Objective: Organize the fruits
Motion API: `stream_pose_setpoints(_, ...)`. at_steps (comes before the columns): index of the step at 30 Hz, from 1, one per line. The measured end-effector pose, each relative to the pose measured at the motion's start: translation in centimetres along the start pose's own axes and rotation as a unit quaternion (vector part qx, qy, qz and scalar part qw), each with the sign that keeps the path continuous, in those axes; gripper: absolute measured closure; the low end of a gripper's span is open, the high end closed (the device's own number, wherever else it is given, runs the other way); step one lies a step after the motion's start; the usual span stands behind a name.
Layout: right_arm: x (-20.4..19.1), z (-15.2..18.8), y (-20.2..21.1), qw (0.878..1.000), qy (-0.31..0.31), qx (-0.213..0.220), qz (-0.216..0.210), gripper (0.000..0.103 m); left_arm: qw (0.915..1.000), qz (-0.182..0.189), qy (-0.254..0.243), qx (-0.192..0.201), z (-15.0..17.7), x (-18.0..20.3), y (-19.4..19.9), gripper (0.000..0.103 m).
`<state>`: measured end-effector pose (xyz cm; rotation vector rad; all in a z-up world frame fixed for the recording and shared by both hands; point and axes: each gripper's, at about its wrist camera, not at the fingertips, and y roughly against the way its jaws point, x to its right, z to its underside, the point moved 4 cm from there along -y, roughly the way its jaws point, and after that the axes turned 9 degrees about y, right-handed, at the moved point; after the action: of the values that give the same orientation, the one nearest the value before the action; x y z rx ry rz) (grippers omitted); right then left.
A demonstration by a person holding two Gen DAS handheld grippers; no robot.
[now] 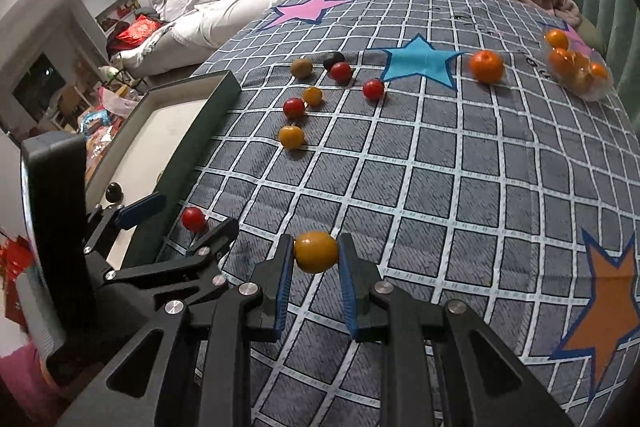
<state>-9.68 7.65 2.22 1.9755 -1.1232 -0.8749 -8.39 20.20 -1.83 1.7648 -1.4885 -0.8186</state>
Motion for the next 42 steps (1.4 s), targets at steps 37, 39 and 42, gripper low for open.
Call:
stream_pose_setpoints(37, 4.3, 2.8, -0.1, 0.996, -0.077, 0.025, -0.043, 0.079, 0.998, 0.053, 0.034, -0.009, 1.5, -0.4, 0.4, 0.056)
stream_pose_setpoints(39, 4.4, 2.9, -0.1, 0.996, -0.078, 0.025, -0.043, 0.079, 0.9987, 0.038, 0.033, -0.002, 2.1, -0.7, 0.4, 0.043)
stream_pose_setpoints(42, 4.5, 3.0, -0.2, 0.996, -0.08, 0.024, -0.044, 0.079, 0.999, 0.036, 0.027, 0.006, 2.6, -0.6, 0.7, 0.043)
